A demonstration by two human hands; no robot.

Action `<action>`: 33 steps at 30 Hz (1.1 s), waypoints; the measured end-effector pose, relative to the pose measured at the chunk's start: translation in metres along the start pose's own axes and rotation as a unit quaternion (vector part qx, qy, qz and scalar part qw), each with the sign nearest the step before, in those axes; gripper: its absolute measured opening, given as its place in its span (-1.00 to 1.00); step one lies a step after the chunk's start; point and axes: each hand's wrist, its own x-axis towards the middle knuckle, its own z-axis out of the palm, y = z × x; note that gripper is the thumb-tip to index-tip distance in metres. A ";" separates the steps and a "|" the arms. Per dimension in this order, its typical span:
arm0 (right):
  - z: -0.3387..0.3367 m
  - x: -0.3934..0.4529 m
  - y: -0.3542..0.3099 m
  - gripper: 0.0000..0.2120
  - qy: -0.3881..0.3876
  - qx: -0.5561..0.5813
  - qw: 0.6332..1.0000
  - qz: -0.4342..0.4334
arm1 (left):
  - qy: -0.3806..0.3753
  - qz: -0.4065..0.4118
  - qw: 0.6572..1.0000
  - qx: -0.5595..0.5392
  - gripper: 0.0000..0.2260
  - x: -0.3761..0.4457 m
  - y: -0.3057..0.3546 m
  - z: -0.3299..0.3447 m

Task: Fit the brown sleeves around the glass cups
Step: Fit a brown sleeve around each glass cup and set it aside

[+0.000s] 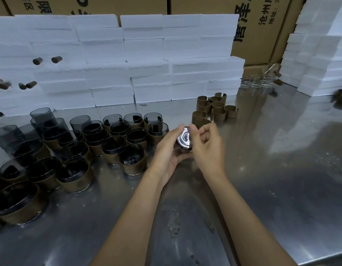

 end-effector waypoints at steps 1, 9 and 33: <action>-0.002 0.002 0.001 -0.72 0.000 0.012 1.000 0.005 | 0.010 -0.001 1.000 -0.002 -0.66 0.001 -0.001 0.000; -0.003 0.079 0.024 -0.70 -0.019 -0.147 0.985 0.089 | 0.048 -0.013 0.994 -0.096 -0.73 0.011 0.000 -0.007; -0.033 0.002 -0.025 -0.59 -0.154 -0.142 0.975 -0.071 | -0.054 0.001 0.999 0.006 -0.29 0.001 -0.002 -0.007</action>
